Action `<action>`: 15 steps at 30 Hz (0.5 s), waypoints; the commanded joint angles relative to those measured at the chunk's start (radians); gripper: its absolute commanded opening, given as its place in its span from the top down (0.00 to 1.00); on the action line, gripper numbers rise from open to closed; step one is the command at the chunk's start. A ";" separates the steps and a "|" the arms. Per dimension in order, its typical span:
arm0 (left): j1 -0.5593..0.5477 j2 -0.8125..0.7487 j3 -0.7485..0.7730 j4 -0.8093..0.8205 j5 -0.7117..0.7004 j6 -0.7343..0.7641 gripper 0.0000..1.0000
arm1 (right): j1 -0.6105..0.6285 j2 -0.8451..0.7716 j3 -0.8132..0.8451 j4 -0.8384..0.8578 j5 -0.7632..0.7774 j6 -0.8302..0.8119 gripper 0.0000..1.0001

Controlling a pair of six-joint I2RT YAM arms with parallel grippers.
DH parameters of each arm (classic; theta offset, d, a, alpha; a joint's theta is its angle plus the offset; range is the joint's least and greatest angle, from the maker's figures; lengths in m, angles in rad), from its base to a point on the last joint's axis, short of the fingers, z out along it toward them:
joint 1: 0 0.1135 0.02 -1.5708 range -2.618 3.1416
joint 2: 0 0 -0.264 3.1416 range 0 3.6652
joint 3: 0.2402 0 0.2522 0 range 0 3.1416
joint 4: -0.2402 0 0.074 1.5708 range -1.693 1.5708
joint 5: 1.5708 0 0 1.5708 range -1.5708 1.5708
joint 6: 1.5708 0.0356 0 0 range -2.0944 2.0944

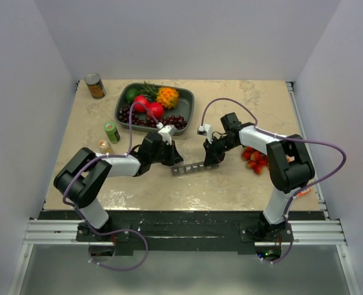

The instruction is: Sort the pills into containers

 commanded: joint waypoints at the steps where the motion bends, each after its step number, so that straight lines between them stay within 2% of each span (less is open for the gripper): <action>1: -0.001 -0.073 0.027 0.023 -0.009 0.011 0.94 | -0.008 0.013 0.018 -0.007 0.051 -0.018 0.86; 4: 0.000 -0.152 0.013 0.014 0.009 0.009 0.91 | -0.008 -0.003 0.026 -0.027 0.033 -0.036 0.84; 8: -0.001 -0.265 -0.007 -0.027 0.006 0.027 0.81 | -0.008 -0.032 0.039 -0.061 0.011 -0.073 0.81; 15: 0.045 -0.477 -0.039 -0.181 -0.024 0.087 0.69 | -0.009 -0.118 0.047 -0.108 -0.018 -0.135 0.77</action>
